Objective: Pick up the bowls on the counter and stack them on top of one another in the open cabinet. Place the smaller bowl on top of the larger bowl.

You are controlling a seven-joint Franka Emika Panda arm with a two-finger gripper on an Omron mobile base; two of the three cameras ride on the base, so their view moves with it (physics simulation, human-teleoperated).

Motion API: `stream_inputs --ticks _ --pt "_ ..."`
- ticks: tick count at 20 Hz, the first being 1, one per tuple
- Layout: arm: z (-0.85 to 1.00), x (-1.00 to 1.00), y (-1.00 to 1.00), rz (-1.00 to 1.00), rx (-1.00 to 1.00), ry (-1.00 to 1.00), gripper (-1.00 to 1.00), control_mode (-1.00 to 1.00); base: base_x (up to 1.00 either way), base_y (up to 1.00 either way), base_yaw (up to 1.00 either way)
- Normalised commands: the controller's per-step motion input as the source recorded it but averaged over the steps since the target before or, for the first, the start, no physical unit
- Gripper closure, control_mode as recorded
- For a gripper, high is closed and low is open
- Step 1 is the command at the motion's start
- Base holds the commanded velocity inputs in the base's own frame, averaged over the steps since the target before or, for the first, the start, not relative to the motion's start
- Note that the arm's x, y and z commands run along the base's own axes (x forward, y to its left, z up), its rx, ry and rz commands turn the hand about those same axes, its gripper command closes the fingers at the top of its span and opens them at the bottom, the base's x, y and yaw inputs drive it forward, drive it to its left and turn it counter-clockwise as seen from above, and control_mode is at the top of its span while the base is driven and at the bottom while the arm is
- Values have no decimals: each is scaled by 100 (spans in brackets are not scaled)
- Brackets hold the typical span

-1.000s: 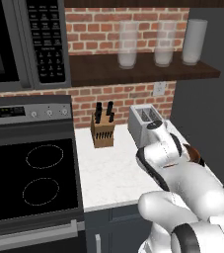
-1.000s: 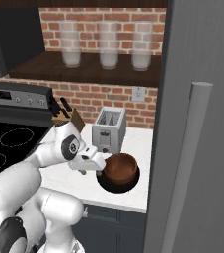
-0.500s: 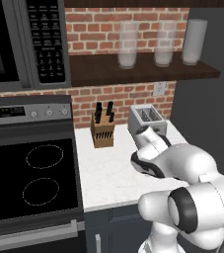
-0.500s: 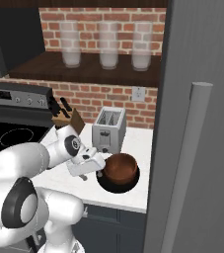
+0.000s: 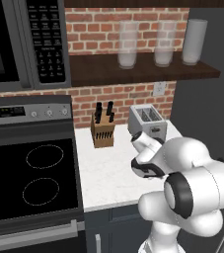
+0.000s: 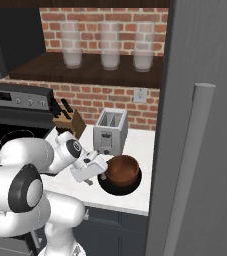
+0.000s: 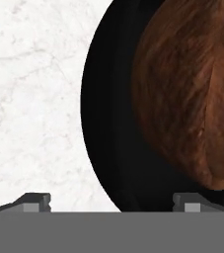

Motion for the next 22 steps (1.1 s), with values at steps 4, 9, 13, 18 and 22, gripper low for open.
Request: stream_inputs --ticks 4,9,13,18,22 --pt "-9 4 -1 0 -2 -1 -100 -100 0 0 0" --pt "-9 4 -4 0 0 -9 -100 -100 0 0 0" --pt "-24 -1 -10 0 -5 -7 -100 -100 0 0 0" --pt "-23 -2 -13 0 -4 -9 100 -100 0 0 0" --pt "-1 0 -1 0 0 -3 100 -100 0 0 0"
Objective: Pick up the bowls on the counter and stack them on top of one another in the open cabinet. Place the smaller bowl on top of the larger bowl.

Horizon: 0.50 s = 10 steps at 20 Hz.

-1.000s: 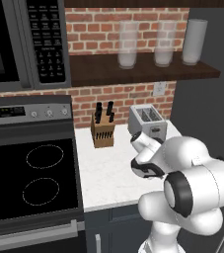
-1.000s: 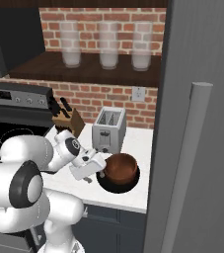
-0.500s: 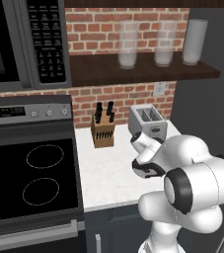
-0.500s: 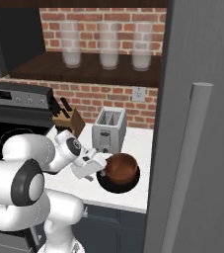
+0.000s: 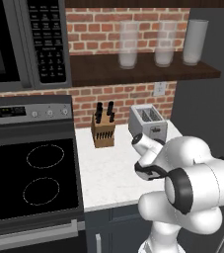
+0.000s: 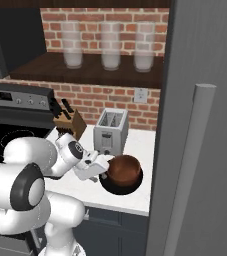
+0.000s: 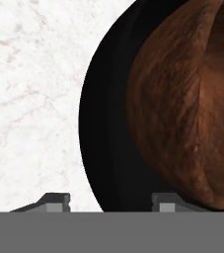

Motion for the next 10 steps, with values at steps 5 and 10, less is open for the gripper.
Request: stream_inputs --ticks 5,10 --pt "0 0 0 0 0 0 100 -100 0 0 0" --pt "13 0 1 0 0 -1 100 -100 0 0 0"
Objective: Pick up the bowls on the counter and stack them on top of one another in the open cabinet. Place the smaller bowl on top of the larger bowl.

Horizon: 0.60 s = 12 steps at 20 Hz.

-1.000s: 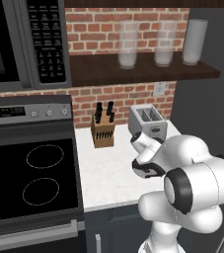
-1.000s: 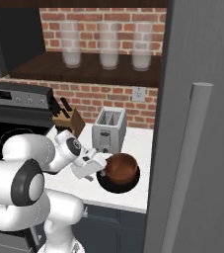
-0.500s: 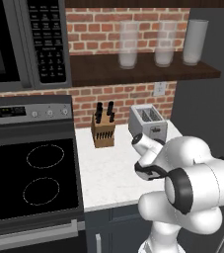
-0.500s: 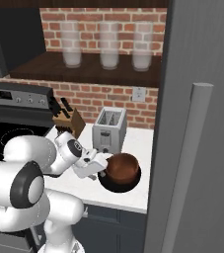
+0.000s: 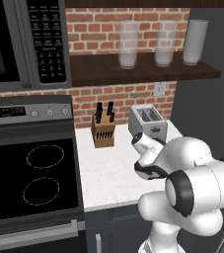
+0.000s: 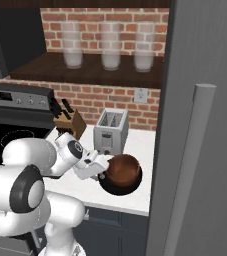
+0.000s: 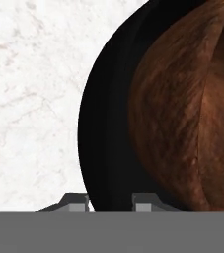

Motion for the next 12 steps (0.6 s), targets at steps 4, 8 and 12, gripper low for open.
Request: stream_inputs --ticks 4,8,12 --pt "92 -20 29 1 -2 -8 100 -100 0 0 0" --pt "100 -36 54 7 -13 -20 100 -100 0 0 0" --pt "100 -19 67 14 -18 -15 100 -100 0 0 0"
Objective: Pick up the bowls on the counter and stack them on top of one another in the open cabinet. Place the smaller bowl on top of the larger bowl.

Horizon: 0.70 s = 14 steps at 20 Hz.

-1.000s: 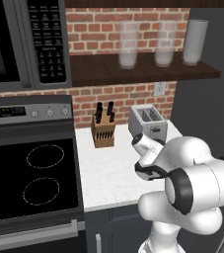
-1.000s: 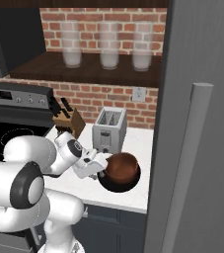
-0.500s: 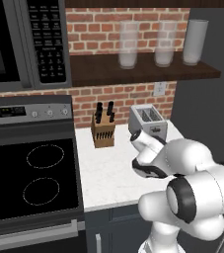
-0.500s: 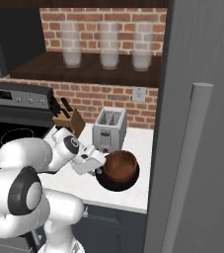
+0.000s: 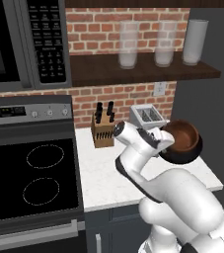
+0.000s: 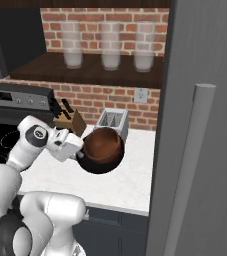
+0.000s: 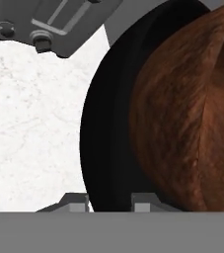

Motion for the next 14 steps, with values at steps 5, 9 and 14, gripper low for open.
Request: stream_inputs --ticks 5,9,14 --pt "100 -20 70 20 -18 -6 100 -100 0 0 0" --pt "100 -5 58 27 -11 0 100 -100 0 0 0" --pt "100 0 56 27 -11 0 100 -100 0 0 0"
